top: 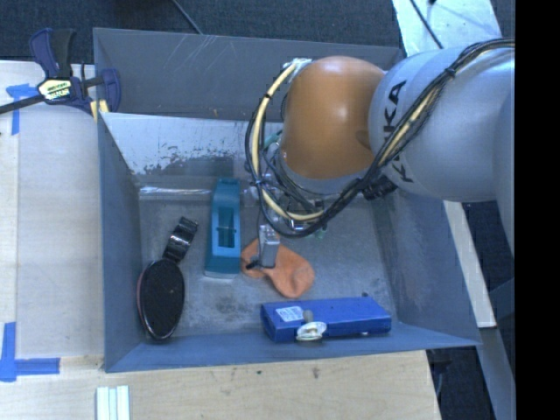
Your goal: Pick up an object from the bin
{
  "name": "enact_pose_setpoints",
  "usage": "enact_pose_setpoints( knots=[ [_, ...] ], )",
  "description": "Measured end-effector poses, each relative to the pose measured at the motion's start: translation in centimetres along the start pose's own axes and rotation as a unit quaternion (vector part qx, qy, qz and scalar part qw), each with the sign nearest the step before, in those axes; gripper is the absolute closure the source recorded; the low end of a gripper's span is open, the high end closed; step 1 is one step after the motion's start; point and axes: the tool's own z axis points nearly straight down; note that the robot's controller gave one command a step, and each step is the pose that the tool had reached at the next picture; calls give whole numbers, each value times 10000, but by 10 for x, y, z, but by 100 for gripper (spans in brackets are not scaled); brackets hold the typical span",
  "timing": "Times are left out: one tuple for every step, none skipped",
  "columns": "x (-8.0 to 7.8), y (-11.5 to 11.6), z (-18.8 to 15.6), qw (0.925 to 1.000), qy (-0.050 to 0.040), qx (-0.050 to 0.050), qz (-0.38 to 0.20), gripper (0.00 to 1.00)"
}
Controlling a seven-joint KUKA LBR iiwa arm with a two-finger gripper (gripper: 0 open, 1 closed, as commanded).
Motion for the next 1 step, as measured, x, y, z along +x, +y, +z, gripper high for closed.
enact_pose_setpoints(
  knots=[
    [-1,-1,-5,10000,-40,-5,12,0]
  ],
)
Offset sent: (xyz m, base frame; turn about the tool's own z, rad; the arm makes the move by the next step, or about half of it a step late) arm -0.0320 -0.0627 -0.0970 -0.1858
